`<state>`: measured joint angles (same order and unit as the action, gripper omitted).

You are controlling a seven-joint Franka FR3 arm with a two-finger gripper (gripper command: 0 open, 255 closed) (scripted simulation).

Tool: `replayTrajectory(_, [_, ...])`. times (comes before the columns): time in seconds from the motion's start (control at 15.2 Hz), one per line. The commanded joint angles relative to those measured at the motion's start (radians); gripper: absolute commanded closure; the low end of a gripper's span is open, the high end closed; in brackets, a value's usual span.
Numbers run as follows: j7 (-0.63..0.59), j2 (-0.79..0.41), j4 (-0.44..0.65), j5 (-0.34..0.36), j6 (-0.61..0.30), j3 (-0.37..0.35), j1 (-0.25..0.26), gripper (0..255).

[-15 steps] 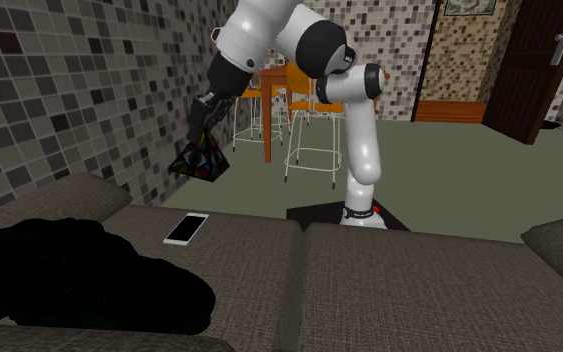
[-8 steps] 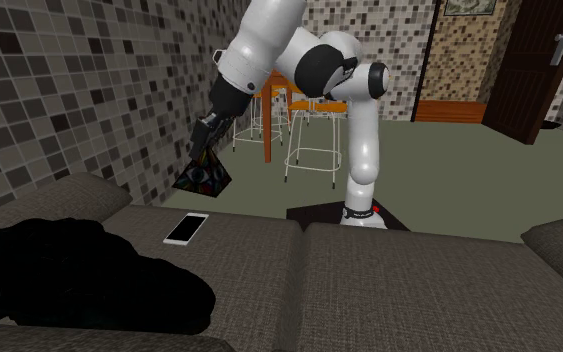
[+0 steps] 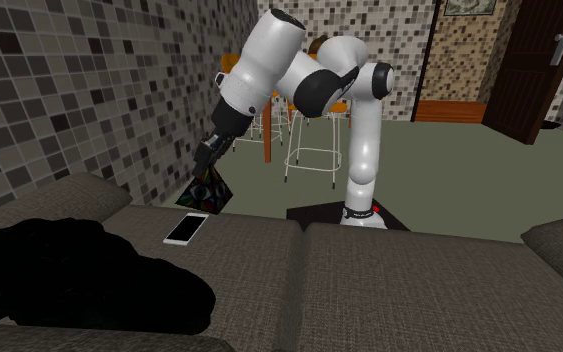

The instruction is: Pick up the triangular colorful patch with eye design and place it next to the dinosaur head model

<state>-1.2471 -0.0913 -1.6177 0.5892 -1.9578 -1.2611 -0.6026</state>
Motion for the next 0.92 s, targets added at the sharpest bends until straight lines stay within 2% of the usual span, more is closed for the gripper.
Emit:
replayTrajectory(0.0, [-0.007,0.012,-0.033,-0.007,-0.03,0.0,-0.011,255])
replayTrajectory(0.4, [-0.035,0.028,-0.117,-0.007,-0.108,0.004,-0.027,255])
replayTrajectory(0.86, [-0.089,0.016,-0.2,0.032,-0.182,0.011,-0.025,255])
